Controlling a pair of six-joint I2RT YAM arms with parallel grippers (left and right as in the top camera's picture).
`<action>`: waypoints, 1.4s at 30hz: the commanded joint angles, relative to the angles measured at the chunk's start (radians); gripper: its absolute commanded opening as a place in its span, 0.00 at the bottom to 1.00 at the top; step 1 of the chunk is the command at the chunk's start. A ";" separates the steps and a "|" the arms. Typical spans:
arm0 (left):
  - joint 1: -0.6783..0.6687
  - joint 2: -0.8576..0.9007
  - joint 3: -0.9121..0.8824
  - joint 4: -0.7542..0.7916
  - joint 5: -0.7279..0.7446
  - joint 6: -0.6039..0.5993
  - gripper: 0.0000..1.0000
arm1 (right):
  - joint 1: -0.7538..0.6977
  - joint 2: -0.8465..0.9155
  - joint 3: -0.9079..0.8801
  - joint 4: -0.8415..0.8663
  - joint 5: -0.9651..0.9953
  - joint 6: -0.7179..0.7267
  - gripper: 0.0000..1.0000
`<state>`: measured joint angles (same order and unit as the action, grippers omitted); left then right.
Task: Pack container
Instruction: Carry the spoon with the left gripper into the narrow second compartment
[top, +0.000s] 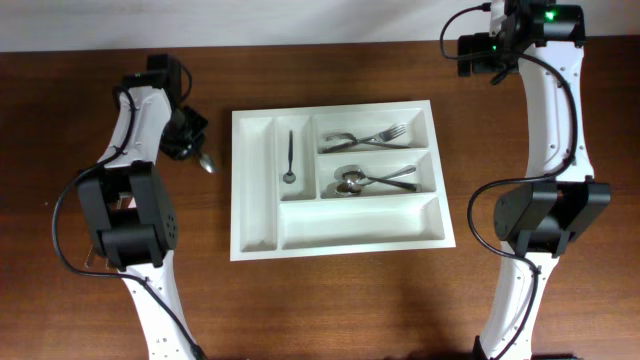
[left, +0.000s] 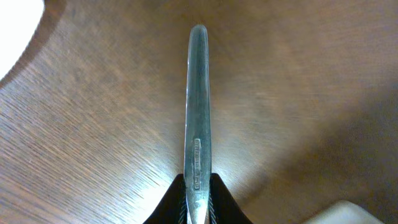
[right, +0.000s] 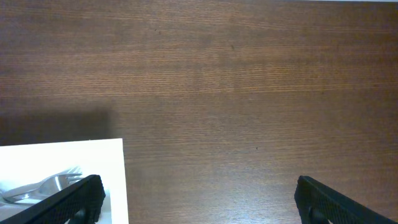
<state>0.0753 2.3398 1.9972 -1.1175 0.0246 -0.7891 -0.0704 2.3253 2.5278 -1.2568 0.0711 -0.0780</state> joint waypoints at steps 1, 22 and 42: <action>0.005 -0.050 0.076 -0.021 0.046 0.028 0.02 | -0.003 -0.013 0.010 0.000 0.013 0.012 0.99; -0.303 -0.180 0.143 -0.044 0.101 0.268 0.02 | -0.003 -0.013 0.010 0.000 0.013 0.012 0.99; -0.467 -0.088 0.141 -0.047 -0.077 0.268 0.02 | -0.003 -0.013 0.010 0.000 0.013 0.012 0.99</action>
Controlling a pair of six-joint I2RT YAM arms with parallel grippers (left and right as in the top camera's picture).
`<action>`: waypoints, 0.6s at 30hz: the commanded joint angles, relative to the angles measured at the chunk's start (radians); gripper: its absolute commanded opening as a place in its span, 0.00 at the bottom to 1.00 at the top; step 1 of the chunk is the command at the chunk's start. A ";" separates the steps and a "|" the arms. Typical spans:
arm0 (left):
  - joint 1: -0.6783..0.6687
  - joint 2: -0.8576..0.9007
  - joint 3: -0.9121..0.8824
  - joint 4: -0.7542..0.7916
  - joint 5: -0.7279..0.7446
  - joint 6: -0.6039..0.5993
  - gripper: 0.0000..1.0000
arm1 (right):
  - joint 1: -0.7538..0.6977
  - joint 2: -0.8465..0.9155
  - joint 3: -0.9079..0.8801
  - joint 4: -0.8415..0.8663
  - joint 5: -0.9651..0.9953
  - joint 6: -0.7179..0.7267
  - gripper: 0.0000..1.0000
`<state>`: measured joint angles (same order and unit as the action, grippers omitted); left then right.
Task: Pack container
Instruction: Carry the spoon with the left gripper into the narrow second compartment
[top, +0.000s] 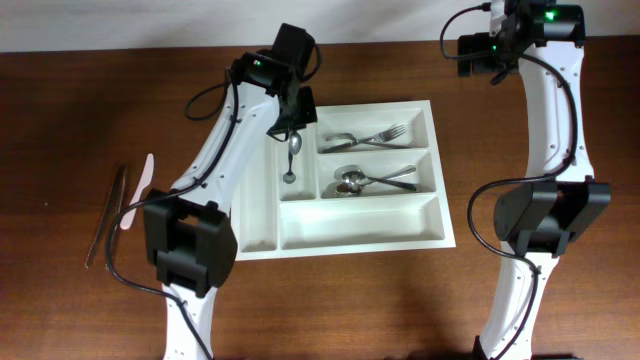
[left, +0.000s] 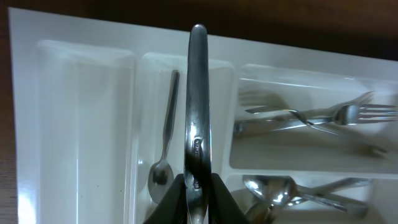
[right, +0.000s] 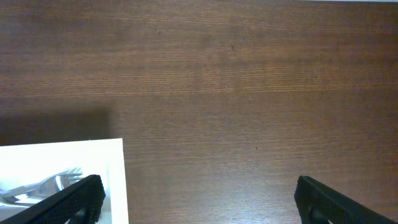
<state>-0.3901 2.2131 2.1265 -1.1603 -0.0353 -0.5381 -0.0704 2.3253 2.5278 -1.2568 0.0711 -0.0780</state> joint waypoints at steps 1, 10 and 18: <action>-0.001 0.046 0.011 -0.005 -0.011 0.017 0.02 | -0.003 -0.013 0.010 0.000 0.013 0.012 0.99; 0.000 0.058 0.021 -0.023 -0.010 0.045 0.31 | -0.003 -0.013 0.010 0.000 0.013 0.012 0.99; 0.042 0.056 0.147 -0.280 -0.266 0.222 0.39 | -0.003 -0.013 0.010 0.000 0.013 0.012 0.99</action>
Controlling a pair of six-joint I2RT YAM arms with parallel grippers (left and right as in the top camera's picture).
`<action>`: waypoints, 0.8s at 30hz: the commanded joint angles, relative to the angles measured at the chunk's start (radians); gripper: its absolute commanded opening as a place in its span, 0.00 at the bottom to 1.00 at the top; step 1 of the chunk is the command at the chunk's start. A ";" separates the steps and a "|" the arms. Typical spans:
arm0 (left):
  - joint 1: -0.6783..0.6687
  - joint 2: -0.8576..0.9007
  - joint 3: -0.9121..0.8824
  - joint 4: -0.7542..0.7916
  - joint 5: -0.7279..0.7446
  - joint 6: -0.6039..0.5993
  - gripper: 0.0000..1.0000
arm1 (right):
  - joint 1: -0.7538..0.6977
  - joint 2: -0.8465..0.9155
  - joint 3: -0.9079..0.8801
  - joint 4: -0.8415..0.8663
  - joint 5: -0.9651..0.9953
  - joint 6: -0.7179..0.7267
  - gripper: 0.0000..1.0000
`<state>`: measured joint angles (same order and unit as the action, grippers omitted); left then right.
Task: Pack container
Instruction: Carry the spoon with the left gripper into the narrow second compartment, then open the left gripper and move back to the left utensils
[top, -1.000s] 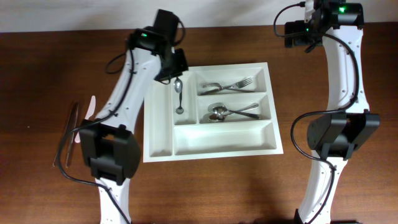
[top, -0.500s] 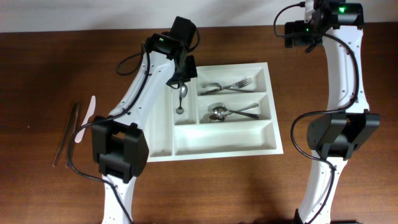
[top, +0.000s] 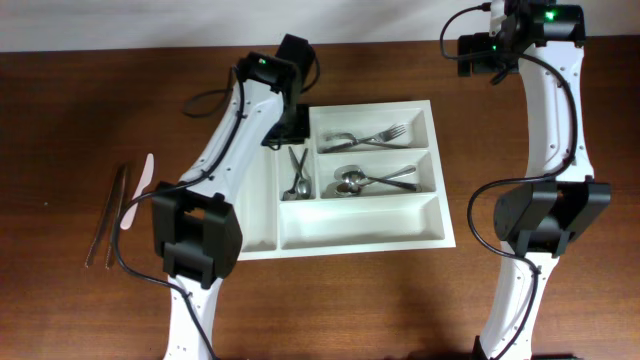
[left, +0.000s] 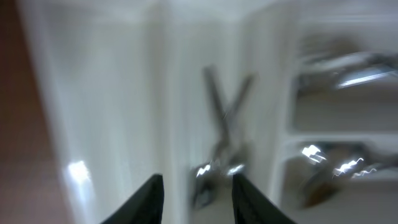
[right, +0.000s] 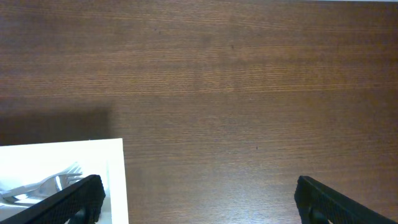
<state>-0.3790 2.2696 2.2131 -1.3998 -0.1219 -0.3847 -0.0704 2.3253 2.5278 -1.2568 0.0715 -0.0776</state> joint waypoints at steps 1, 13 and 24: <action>0.042 0.000 0.073 -0.072 -0.245 0.069 0.39 | -0.003 -0.013 0.010 0.000 0.012 0.012 0.99; 0.244 0.000 0.082 -0.203 -0.439 0.122 0.37 | -0.003 -0.013 0.010 0.000 0.012 0.012 0.99; 0.459 0.000 0.082 -0.161 -0.367 0.289 0.38 | -0.003 -0.013 0.010 0.000 0.012 0.012 0.99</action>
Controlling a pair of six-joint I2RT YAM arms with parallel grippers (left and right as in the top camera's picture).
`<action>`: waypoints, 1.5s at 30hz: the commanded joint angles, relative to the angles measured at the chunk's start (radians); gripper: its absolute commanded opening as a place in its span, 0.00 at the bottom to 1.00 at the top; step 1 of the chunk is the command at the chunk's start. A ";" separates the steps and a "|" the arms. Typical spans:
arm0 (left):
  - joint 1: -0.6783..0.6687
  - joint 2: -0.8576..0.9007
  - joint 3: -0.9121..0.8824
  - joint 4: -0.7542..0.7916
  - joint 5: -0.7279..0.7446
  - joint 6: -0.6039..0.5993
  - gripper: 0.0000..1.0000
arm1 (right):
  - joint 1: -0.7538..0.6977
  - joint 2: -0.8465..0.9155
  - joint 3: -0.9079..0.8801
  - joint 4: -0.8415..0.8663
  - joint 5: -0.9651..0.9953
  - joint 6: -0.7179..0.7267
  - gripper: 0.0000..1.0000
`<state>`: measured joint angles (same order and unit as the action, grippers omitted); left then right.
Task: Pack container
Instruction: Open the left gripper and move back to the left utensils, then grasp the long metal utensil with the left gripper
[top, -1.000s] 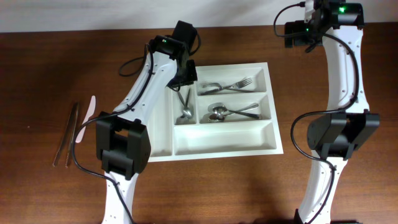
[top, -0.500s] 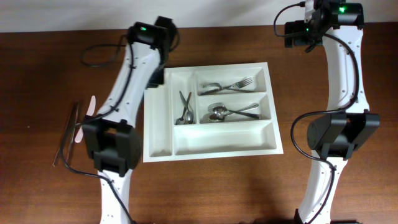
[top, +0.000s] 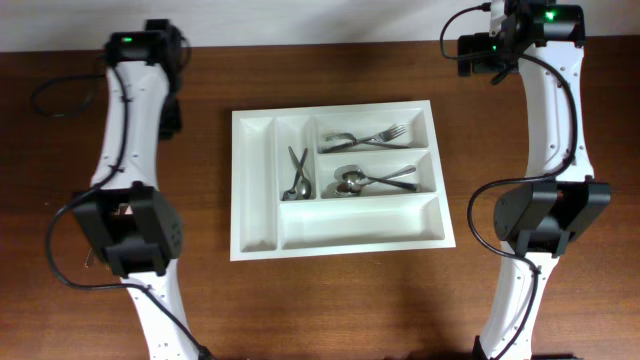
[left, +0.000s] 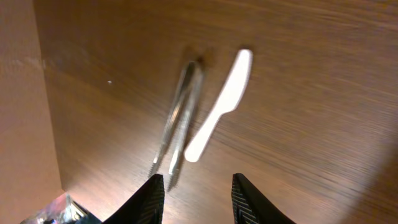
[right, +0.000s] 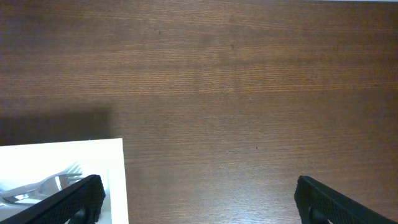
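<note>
The white cutlery tray (top: 340, 106) sits mid-table. Two small spoons (top: 297, 176) lie crossed in its narrow second compartment, forks (top: 368, 137) fill the upper right one and larger spoons (top: 372, 180) the one below. My left gripper (left: 194, 200) is open and empty, up over the table left of the tray (top: 170, 116). Below it lie metal tongs (left: 180, 121) and a white plastic knife (left: 221, 111). My right gripper (right: 199, 204) stands open and empty beyond the tray's far right corner (right: 62, 167).
The tray's leftmost compartment (top: 255, 190) and long bottom compartment (top: 360, 222) hold nothing. In the overhead view my left arm (top: 125, 150) covers the tongs and knife. The right arm (top: 555, 110) stands along the table's right side.
My left gripper, open over the tray's spoon compartment before, is now left of the tray above the tongs and plastic knife. The two crossed spoons stay put. The right arm is unchanged.
My left gripper was shut on a spoon over the table left of the tray. Then it held that spoon above the narrow compartment with one spoon in it. Then it was open with two spoons crossed there. Now it is back at the left.
</note>
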<state>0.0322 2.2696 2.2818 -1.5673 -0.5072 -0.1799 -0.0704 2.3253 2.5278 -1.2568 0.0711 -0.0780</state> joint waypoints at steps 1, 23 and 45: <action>0.061 0.000 0.013 0.012 0.025 0.105 0.37 | -0.003 -0.013 0.010 0.000 0.013 0.012 0.99; 0.262 0.009 0.006 0.130 0.412 0.482 0.26 | -0.003 -0.013 0.010 0.000 0.013 0.012 0.99; 0.296 0.011 -0.340 0.383 0.365 0.510 0.45 | -0.003 -0.013 0.010 0.000 0.013 0.012 0.99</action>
<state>0.3069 2.2726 1.9564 -1.1950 -0.1310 0.3168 -0.0704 2.3253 2.5278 -1.2568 0.0711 -0.0776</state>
